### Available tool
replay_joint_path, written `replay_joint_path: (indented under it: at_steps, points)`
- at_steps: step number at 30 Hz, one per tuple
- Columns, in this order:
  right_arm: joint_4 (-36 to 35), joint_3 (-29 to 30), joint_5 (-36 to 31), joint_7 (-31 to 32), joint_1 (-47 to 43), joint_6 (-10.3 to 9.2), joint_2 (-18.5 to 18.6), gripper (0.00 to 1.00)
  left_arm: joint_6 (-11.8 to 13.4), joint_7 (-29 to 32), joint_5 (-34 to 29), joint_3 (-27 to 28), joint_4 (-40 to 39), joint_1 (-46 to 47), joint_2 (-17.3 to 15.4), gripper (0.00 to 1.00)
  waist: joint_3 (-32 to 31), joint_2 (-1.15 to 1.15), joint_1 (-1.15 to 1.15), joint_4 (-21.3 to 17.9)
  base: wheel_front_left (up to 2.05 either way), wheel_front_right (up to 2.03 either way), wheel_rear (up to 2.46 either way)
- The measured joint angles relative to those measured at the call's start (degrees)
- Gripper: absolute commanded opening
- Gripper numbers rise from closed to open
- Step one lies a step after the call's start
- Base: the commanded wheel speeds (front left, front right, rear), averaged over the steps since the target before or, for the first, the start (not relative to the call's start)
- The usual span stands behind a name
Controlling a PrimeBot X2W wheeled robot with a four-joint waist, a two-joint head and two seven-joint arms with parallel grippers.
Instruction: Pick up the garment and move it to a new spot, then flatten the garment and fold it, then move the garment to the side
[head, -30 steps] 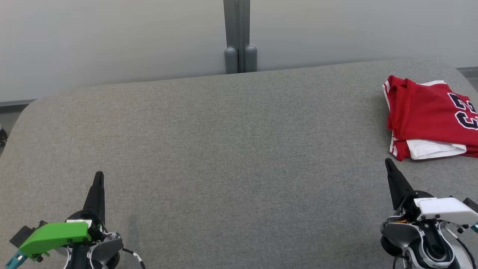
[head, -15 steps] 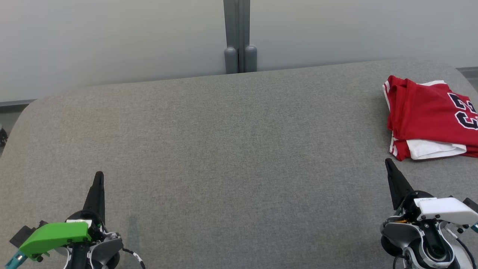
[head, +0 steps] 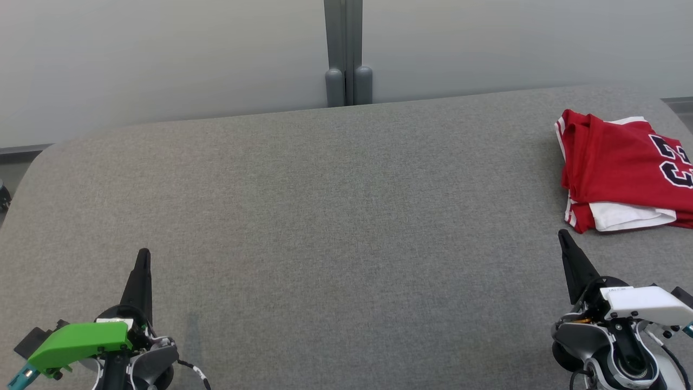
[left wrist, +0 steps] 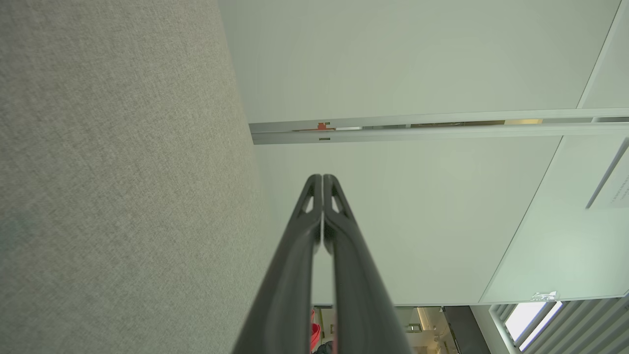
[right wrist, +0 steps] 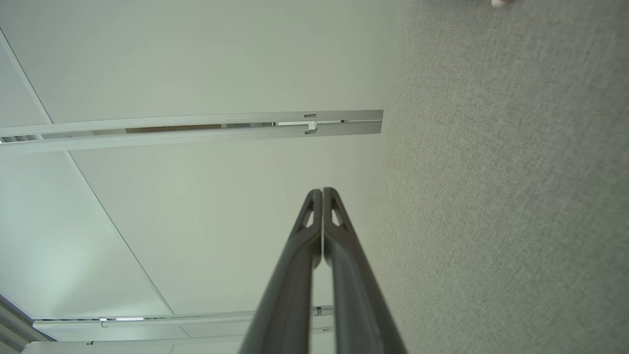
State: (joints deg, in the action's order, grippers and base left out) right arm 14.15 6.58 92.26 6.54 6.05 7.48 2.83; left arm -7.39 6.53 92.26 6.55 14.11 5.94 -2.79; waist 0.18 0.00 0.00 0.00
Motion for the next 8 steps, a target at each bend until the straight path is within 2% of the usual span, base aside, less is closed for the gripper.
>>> replay_joint_path:
  at_steps: [8]
  points:
    - [0.0, 0.0, 0.0, 0.0, 0.0, 0.00, 0.0, 0.00, 0.0, 0.0, 0.0, 0.0, 0.0, 0.0, 0.0, 0.00, 0.0, 0.00, 0.00, 0.0, 0.00, 0.00, 0.00]
